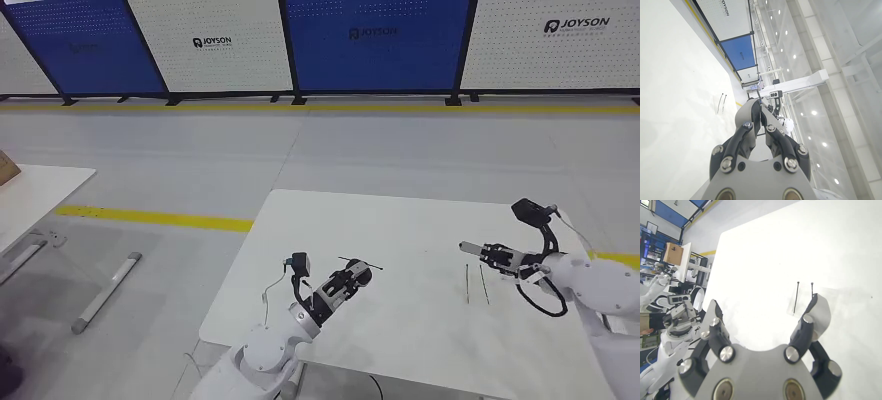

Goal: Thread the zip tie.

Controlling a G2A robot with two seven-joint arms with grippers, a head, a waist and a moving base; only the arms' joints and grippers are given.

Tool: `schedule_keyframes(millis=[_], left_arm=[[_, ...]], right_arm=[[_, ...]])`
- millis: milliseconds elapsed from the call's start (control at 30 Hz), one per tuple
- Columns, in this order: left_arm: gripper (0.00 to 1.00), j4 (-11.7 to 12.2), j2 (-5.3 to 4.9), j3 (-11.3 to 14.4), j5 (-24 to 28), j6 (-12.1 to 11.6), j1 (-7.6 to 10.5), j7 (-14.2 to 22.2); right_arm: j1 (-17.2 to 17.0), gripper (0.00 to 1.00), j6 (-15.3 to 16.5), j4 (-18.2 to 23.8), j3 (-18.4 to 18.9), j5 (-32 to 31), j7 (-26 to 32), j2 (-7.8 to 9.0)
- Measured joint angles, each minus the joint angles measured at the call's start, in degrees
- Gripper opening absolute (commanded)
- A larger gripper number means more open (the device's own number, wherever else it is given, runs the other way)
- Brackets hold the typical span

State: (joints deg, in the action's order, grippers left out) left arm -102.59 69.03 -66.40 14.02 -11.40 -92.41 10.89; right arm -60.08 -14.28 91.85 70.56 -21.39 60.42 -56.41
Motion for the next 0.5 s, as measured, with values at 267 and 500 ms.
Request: schedule_keyframes(millis=[267, 500], left_arm=[[0.0, 0.0, 0.0, 0.0, 0.0, 0.0, 0.0, 0.0], [0.0, 0.0, 0.0, 0.0, 0.0, 0.0, 0.0, 0.0]], right_arm=[[8.0, 1.0, -5.3, -8.9, -7.5, -3.7, 2.8, -1.66], [7.9, 1.0, -5.2, -8.8, -7.4, -3.6, 2.7, -1.64]])
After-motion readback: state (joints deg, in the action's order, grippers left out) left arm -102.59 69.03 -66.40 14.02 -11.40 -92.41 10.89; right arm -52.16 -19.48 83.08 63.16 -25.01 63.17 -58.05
